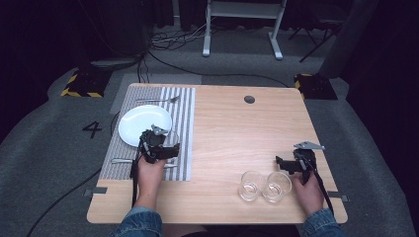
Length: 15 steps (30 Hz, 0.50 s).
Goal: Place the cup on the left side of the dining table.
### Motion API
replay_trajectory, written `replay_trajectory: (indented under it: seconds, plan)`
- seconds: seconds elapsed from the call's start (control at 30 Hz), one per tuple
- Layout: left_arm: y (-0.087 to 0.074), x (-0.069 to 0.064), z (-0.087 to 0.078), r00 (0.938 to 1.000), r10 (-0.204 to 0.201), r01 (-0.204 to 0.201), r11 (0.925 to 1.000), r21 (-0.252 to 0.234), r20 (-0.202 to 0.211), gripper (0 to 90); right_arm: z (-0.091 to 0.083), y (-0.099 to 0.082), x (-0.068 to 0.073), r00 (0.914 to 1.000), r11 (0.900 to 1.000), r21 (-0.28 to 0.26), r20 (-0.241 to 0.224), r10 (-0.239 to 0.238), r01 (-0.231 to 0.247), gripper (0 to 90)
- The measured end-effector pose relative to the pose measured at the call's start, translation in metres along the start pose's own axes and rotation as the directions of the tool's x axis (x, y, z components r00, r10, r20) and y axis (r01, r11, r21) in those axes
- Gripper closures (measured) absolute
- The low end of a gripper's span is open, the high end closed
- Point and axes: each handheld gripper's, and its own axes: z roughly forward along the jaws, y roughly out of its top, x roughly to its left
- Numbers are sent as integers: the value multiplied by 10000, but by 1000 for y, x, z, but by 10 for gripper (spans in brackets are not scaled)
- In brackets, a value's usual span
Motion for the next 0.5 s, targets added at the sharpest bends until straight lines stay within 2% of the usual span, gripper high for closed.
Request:
replay_trajectory:
  seconds: [0.1, 0.27, 0.4, 0.5]
  plan:
    - [-1, 1, 0, 10000, -35, 35, 10000, -23, 19, 194, 0, 0, 0, 10000, 10000, -1, 0, -1, 1, 88]
    - [-4, 1, -2, 9996, 283, -283, 9996, 45, -35, 193, 0, 0, 0, 10000, 10000, -2, -4, 3, -3, 88]
    - [-7, 5, -3, 9997, 240, -241, 9997, 106, 80, 192, 0, 0, 0, 10000, 10000, -2, -7, 1, -1, 88]
    - [-8, 4, -3, 9995, 328, -328, 9994, 100, 6, 191, 0, 0, 0, 10000, 10000, 0, -17, 2, -2, 88]
